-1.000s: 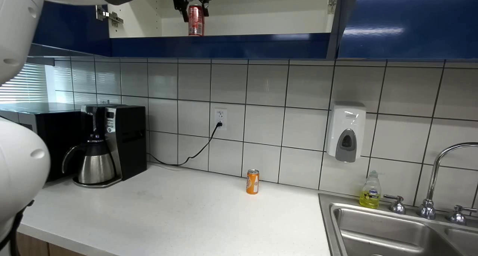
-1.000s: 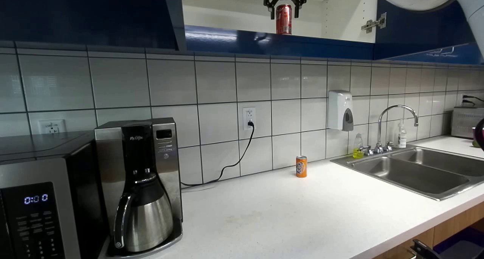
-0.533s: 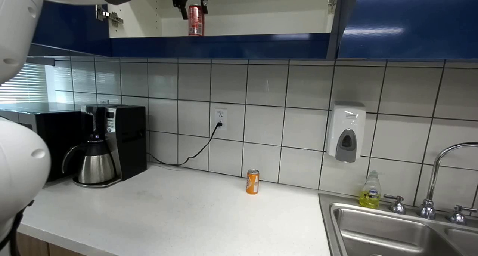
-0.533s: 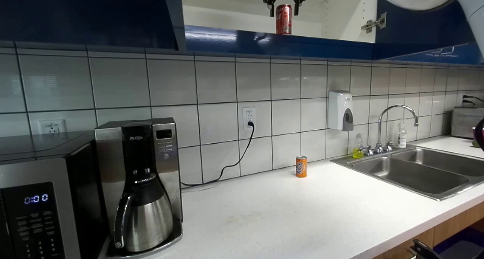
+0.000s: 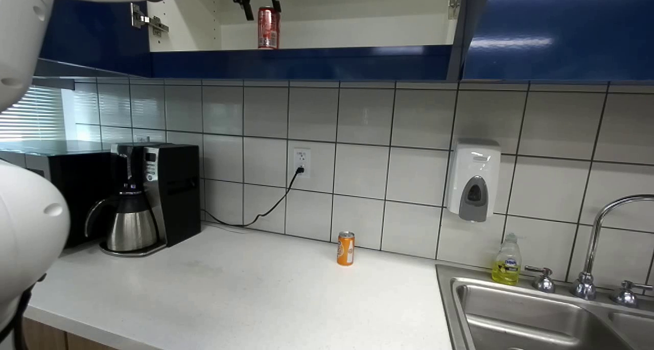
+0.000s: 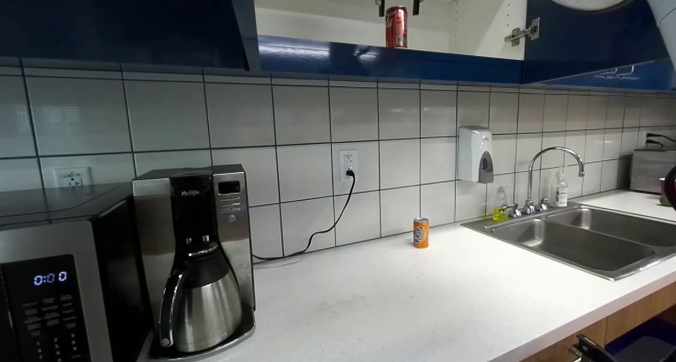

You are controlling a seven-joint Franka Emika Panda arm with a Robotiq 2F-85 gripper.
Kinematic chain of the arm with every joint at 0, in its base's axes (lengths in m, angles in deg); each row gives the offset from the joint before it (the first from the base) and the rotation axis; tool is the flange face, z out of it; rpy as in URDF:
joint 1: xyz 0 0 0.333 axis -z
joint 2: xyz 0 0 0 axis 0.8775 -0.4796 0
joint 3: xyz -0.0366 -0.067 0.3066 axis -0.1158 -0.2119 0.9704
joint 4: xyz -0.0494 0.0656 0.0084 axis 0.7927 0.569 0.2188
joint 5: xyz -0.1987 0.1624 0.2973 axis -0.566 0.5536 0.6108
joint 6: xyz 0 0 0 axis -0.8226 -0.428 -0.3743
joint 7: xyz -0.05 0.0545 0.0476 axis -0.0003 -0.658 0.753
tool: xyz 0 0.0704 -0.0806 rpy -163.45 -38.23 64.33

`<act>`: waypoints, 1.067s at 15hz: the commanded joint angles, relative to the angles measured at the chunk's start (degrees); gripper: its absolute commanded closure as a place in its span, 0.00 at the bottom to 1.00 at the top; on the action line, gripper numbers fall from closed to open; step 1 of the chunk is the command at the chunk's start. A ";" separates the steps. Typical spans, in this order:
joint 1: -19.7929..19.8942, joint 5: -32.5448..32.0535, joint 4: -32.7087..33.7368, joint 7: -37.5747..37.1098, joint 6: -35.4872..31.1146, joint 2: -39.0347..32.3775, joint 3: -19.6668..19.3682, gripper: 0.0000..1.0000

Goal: Put the red can in the open upper cabinet.

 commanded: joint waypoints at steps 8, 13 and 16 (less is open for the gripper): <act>0.14 1.13 -1.61 1.76 4.57 3.51 0.49 0.00; -0.16 0.90 -2.36 3.54 5.90 5.55 0.67 0.00; -0.46 0.76 -3.34 4.62 6.78 7.26 0.82 0.00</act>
